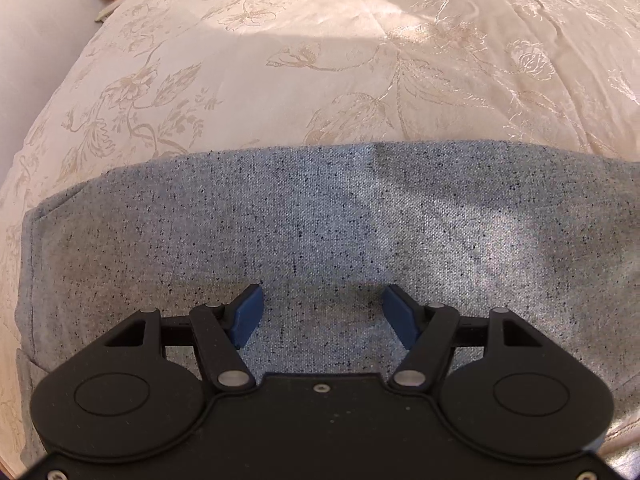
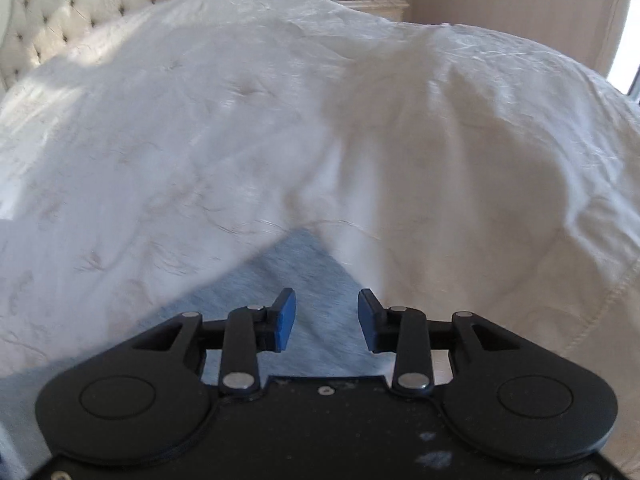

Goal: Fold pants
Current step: 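Close the right gripper on the pant leg cuff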

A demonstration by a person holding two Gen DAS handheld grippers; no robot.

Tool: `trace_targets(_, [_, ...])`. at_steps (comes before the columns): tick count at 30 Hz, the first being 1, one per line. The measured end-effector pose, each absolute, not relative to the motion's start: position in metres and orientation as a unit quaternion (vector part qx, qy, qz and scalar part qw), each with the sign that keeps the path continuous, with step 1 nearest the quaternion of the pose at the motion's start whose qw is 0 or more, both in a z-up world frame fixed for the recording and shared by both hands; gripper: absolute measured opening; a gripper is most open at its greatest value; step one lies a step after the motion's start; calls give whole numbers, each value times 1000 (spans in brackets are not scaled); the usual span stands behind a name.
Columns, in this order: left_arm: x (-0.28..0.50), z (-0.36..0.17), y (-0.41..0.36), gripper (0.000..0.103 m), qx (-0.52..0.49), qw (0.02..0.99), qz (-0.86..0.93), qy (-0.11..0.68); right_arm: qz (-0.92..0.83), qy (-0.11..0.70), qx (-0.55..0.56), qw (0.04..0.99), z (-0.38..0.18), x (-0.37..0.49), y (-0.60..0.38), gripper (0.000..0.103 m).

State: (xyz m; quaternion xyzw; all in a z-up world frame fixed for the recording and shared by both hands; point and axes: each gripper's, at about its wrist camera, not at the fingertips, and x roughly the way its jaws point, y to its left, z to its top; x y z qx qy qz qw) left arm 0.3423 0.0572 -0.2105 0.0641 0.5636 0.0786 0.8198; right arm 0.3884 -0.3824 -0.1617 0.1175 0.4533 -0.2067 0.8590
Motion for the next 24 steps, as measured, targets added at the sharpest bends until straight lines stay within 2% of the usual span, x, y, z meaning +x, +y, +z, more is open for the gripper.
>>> trace_targets(6, [344, -203, 59, 70, 58, 827, 73, 555, -208, 493, 105, 838, -186, 479, -333, 39])
trace_targets(12, [344, -188, 73, 70, 48, 836, 73, 542, -254, 589, 72, 764, -236, 513, -302, 37])
trace_targets(16, [347, -176, 94, 70, 29, 838, 79, 539, -255, 585, 66, 767, -234, 491, -300, 25])
trace_targets(17, [349, -173, 100, 70, 23, 838, 82, 538, -250, 582, 80, 769, -231, 484, -302, 18])
trace_targets(18, [351, -170, 106, 70, 16, 838, 84, 539, -241, 582, 101, 770, -226, 475, -307, 3])
trace_targets(24, [366, -156, 136, 70, -28, 835, 97, 541, -236, 553, 165, 782, -195, 419, -318, 2])
